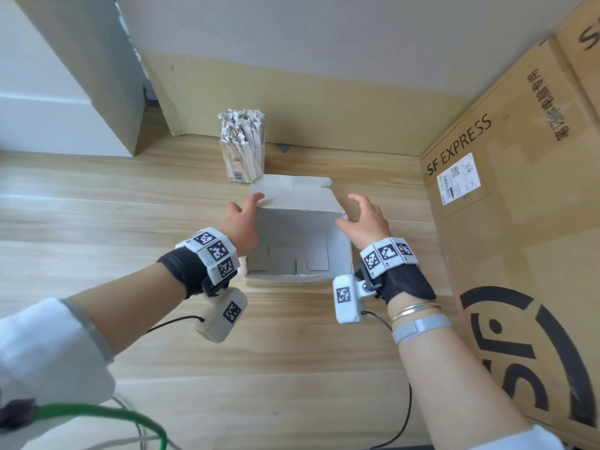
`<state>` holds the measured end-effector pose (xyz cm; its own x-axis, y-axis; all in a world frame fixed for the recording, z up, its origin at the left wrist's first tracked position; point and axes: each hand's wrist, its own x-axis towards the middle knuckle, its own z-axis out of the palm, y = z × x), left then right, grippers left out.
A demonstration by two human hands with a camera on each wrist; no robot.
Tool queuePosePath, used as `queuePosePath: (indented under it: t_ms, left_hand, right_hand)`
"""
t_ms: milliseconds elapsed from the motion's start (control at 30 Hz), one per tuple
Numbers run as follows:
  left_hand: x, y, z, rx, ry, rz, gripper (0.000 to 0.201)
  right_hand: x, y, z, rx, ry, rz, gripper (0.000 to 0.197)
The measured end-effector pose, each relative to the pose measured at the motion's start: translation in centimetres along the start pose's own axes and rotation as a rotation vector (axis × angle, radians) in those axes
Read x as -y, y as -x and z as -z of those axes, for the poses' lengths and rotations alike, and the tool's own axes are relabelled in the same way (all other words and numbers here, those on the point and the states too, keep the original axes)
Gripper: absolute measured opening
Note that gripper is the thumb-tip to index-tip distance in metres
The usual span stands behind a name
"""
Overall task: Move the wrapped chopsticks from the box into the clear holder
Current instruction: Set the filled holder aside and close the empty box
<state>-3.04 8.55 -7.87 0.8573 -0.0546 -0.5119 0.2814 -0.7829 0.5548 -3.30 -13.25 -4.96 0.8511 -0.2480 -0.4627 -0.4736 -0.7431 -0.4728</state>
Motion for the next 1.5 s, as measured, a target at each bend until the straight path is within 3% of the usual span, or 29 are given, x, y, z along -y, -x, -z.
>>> queuePosePath:
  t_ms: [200, 433, 700, 833, 1067, 1233, 1367, 1500]
  left_hand:
    - [0.7, -0.2, 0.0, -0.011, 0.018, 0.019, 0.072]
    - [0.6, -0.4, 0.0, -0.024, 0.019, 0.032, 0.075]
    - [0.3, 0.1, 0.5, -0.02, 0.017, 0.044, 0.074]
    - [0.3, 0.4, 1.4, -0.019, -0.01, 0.054, 0.071]
    - [-1.0, 1.6, 4.4, -0.193, 0.065, -0.058, 0.051]
    - [-2.0, 2.3, 4.7, -0.043, 0.223, -0.069, 0.036]
    - [-1.3, 2.3, 3.6, -0.03, 0.06, -0.056, 0.053]
    - [-0.7, 2.0, 3.1, 0.017, 0.093, 0.011, 0.074]
  right_hand:
    - [-0.2, -0.4, 0.5, 0.15, -0.018, -0.002, 0.048]
    - [-0.1, 0.1, 2.7, -0.002, 0.01, 0.117, 0.047]
    - [1.6, 1.8, 1.7, 0.064, -0.149, 0.148, 0.038]
    - [1.9, 1.5, 0.3, 0.025, -0.108, 0.119, 0.034]
    - [1.4, 0.4, 0.0, -0.036, -0.127, 0.064, 0.031]
    - [1.1, -0.4, -0.4, -0.107, -0.221, 0.044, 0.025]
    - [0.9, -0.6, -0.3, -0.085, -0.214, 0.037, 0.027]
    - [0.8, -0.7, 0.2, -0.066, -0.252, 0.052, 0.035]
